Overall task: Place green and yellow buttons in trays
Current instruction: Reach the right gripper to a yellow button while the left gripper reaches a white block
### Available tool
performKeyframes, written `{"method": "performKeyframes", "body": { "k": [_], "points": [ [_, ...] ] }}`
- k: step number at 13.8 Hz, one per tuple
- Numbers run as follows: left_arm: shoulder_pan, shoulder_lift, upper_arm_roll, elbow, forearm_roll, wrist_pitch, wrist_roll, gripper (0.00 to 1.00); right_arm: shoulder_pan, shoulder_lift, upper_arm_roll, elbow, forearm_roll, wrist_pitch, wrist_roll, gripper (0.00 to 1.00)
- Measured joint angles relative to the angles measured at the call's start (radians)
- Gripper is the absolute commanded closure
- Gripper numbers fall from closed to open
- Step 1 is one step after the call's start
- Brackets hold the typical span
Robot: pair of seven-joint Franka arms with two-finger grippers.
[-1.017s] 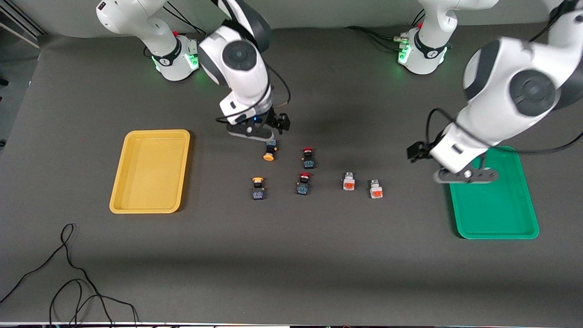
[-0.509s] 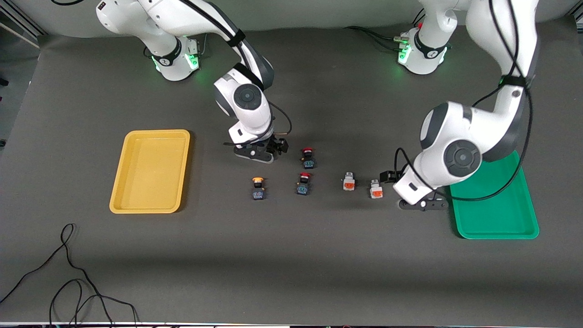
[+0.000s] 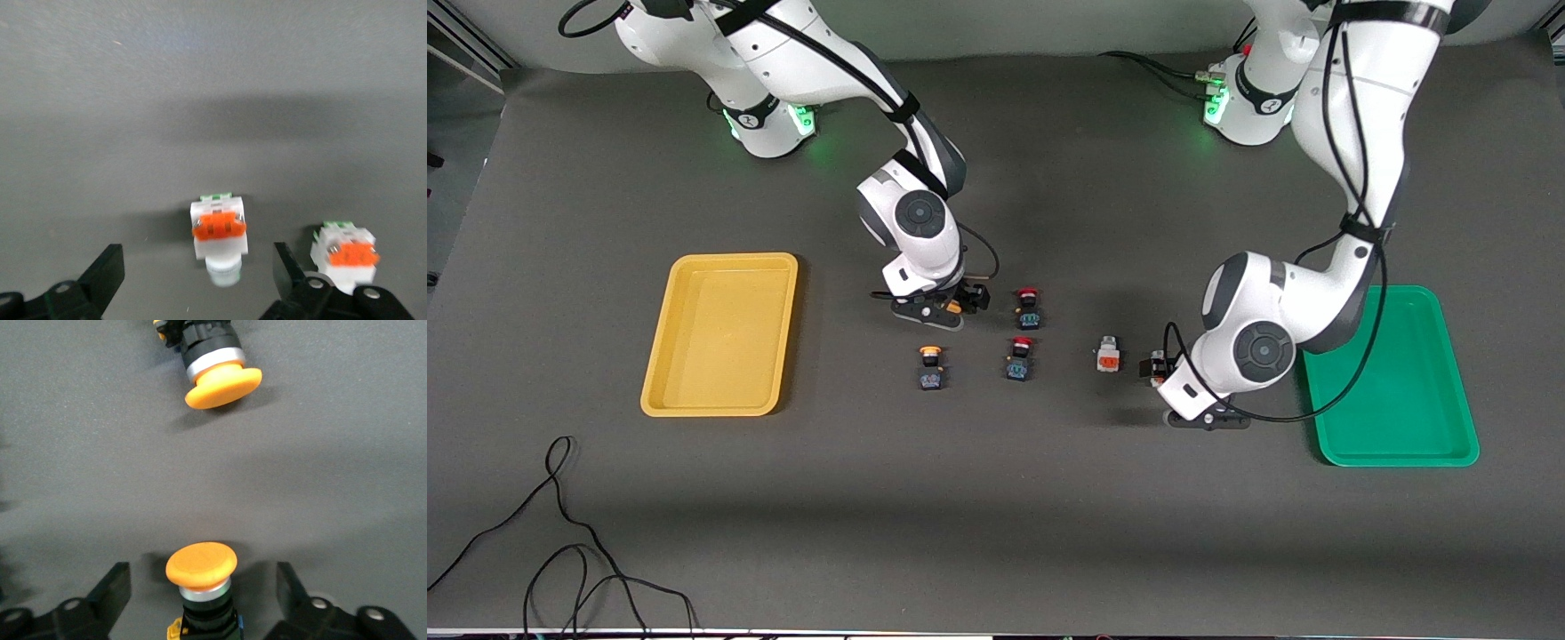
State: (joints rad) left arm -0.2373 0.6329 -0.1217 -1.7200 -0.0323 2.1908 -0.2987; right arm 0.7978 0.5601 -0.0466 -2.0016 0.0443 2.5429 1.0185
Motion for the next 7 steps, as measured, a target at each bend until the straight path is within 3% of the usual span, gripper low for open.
{"method": "performKeyframes", "body": {
  "k": [1,2,3,4,7],
  "points": [
    [-0.002,0.02,0.0,0.0,0.0,0.018,-0.001,0.02,0.0,0.0,0.0,0.001,0.0,0.002,0.0,0.57],
    [-0.004,0.038,0.0,-0.001,0.0,0.035,-0.001,0.18,0.0,0.0,0.0,0.002,0.0,0.004,0.0,0.65],
    [-0.007,0.053,0.0,-0.001,0.0,0.057,-0.002,0.64,0.0,0.0,0.0,0.003,0.0,0.004,0.0,0.67],
    [-0.01,0.064,0.0,-0.001,0.0,0.07,-0.003,1.0,0.0,0.0,0.0,0.003,0.0,0.004,0.0,0.69],
    [-0.011,0.061,0.003,0.002,0.001,0.065,-0.032,1.0,-0.001,-0.001,-0.001,0.011,0.0,0.004,-0.001,0.69]
  ]
}}
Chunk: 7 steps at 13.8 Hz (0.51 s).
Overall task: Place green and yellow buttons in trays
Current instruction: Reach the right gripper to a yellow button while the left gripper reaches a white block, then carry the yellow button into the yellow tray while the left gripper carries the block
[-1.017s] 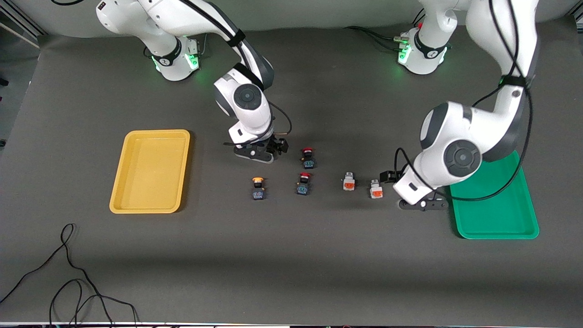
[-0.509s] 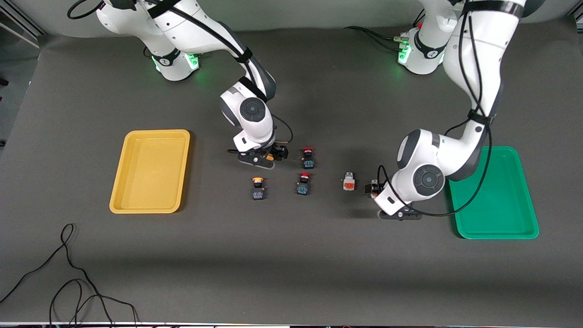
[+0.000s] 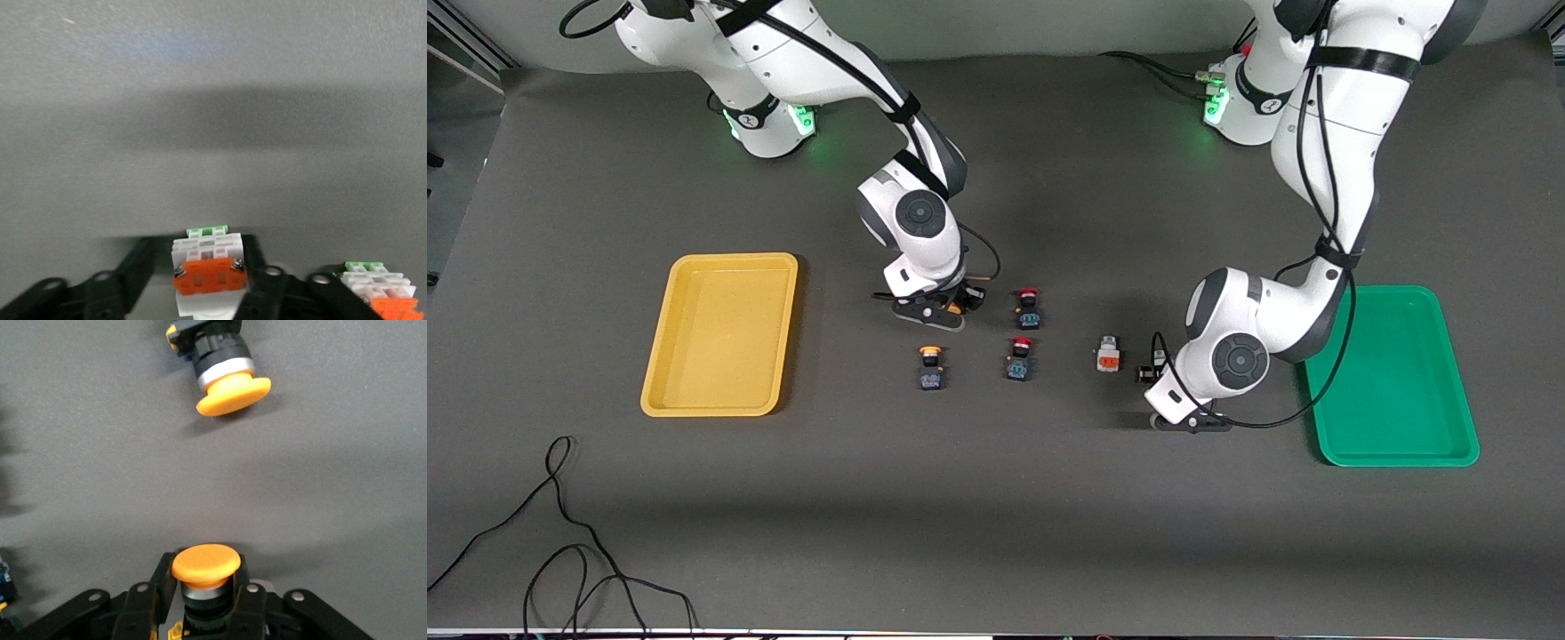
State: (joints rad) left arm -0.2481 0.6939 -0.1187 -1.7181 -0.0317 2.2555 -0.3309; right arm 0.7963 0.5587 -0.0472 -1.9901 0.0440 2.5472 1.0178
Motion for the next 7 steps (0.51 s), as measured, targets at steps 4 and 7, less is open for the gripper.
{"method": "performKeyframes", "body": {
  "k": [4,7],
  "points": [
    [0.002,-0.064,0.002,0.029,0.0,-0.173,-0.034,1.0,-0.001,-0.041,-0.002,0.07,-0.003,-0.139,-0.01,0.69],
    [0.034,-0.195,0.018,0.066,0.001,-0.423,-0.034,1.0,-0.005,-0.11,-0.014,0.24,-0.004,-0.445,-0.042,0.69]
  ]
}}
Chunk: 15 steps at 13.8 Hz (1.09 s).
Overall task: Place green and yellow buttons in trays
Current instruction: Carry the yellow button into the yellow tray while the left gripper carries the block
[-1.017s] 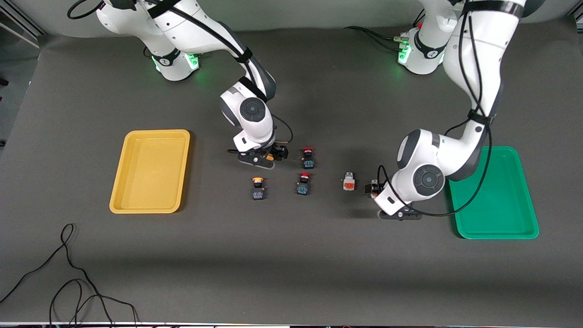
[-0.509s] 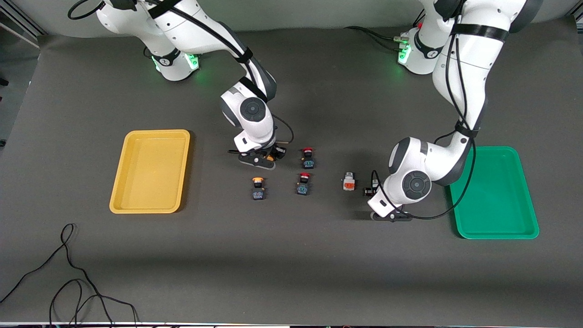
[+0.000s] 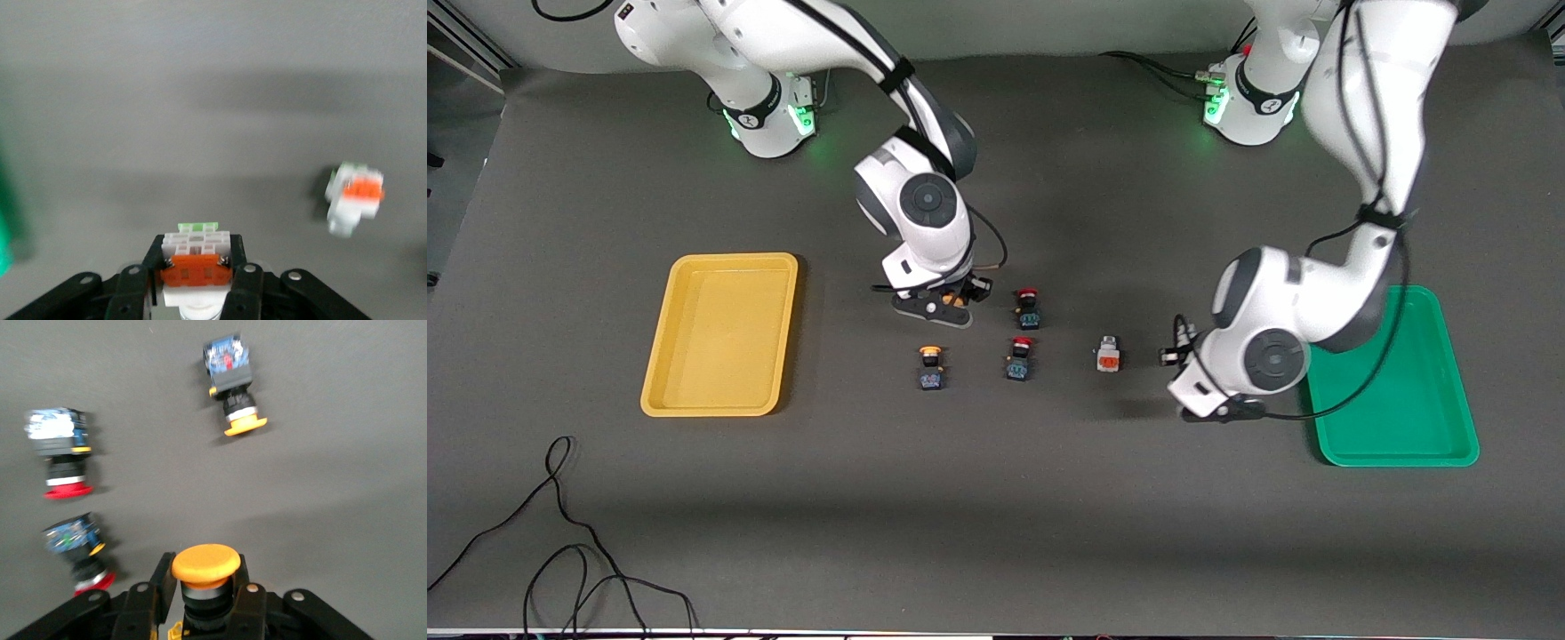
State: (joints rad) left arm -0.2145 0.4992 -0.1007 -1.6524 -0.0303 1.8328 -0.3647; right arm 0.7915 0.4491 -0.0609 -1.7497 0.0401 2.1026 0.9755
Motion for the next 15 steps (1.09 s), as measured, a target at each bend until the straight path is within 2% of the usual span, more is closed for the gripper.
{"method": "performKeyframes", "body": {
  "k": [3,5,7,9,12,14,15],
  "points": [
    [0.089,-0.145,0.013,0.007,0.02,-0.14,0.043,1.0,-0.005,-0.059,-0.086,0.113,0.0,-0.207,-0.17,0.69],
    [0.179,-0.197,0.02,0.0,0.1,-0.156,0.137,1.0,-0.012,-0.105,-0.185,0.115,0.0,-0.272,-0.353,0.69],
    [0.282,-0.197,0.024,-0.012,0.154,-0.144,0.249,1.0,-0.018,-0.158,-0.318,0.094,0.0,-0.314,-0.569,0.69],
    [0.386,-0.179,0.026,-0.051,0.17,-0.059,0.361,1.0,-0.024,-0.222,-0.482,0.031,0.0,-0.32,-0.816,0.69],
    [0.517,-0.123,0.027,-0.146,0.177,0.173,0.506,1.0,-0.037,-0.27,-0.711,-0.059,0.005,-0.296,-1.15,0.69],
    [0.564,-0.065,0.027,-0.202,0.177,0.323,0.548,1.0,-0.043,-0.271,-0.804,-0.149,0.05,-0.197,-1.306,0.69],
    [0.571,-0.034,0.026,-0.221,0.177,0.387,0.552,1.0,-0.056,-0.265,-0.824,-0.213,0.088,-0.118,-1.366,0.69]
  ]
}}
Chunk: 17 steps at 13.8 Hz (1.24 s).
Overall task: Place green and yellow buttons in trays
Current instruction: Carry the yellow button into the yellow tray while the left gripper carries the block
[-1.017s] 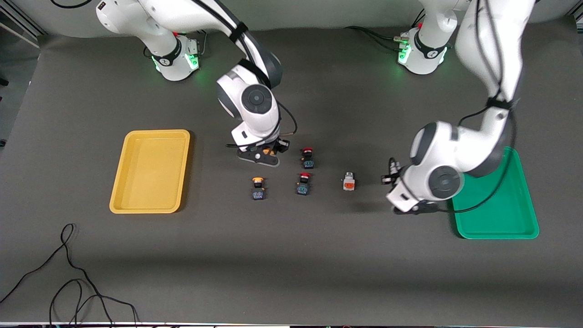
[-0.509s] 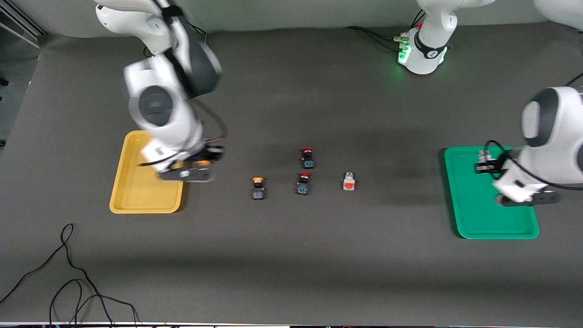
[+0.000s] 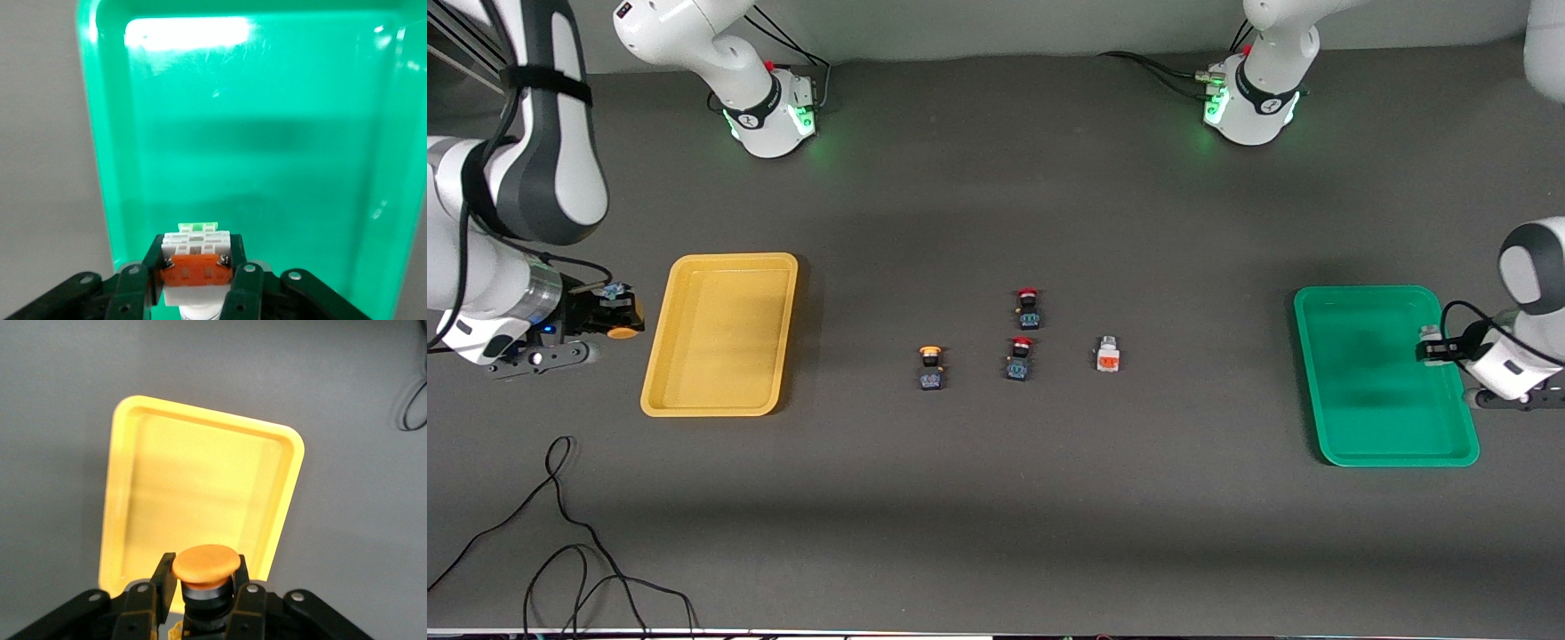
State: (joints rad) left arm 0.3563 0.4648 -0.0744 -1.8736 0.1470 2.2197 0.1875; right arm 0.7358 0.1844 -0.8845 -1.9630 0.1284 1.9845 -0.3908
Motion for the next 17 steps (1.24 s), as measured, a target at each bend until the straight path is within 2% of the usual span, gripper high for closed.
{"method": "performKeyframes", "body": {
  "k": [2,4,5,6,8,9,10,11,12,15,17],
  "points": [
    [0.003,0.053,-0.001,-0.03,0.002,0.111,0.006,1.0,-0.028,0.042,-0.005,-0.117,0.073,0.149,-0.094,0.69],
    [0.012,0.096,-0.001,-0.042,0.004,0.183,0.01,1.0,-0.03,0.137,-0.003,-0.161,0.183,0.218,-0.18,0.69],
    [0.018,0.109,-0.001,-0.042,0.004,0.197,0.017,0.4,-0.031,0.199,-0.001,-0.163,0.256,0.246,-0.236,0.69],
    [0.022,0.109,-0.001,-0.04,0.004,0.198,0.023,0.01,-0.031,0.263,0.0,-0.16,0.332,0.264,-0.298,0.69],
    [0.024,0.106,-0.002,-0.038,0.006,0.197,0.043,0.0,-0.036,0.375,0.001,-0.144,0.454,0.279,-0.4,0.69],
    [0.024,0.101,-0.002,-0.037,0.007,0.193,0.058,0.0,-0.038,0.414,0.001,-0.134,0.485,0.28,-0.425,0.66],
    [0.025,0.09,-0.003,-0.034,0.007,0.172,0.068,0.0,-0.04,0.44,0.001,-0.125,0.498,0.28,-0.434,0.48],
    [0.025,0.069,-0.008,-0.026,0.007,0.123,0.072,0.0,-0.041,0.452,0.001,-0.117,0.501,0.28,-0.435,0.17],
    [0.024,0.035,-0.019,-0.012,0.007,0.048,0.072,0.0,-0.041,0.455,0.001,-0.113,0.501,0.279,-0.435,0.02],
    [0.001,-0.095,-0.068,0.073,-0.03,-0.254,0.053,0.01,-0.042,0.453,0.0,-0.094,0.504,0.263,-0.431,0.0],
    [-0.034,-0.137,-0.103,0.166,-0.062,-0.423,-0.025,0.01,-0.037,0.447,-0.011,-0.036,0.498,0.168,-0.398,0.0]
  ]
}}
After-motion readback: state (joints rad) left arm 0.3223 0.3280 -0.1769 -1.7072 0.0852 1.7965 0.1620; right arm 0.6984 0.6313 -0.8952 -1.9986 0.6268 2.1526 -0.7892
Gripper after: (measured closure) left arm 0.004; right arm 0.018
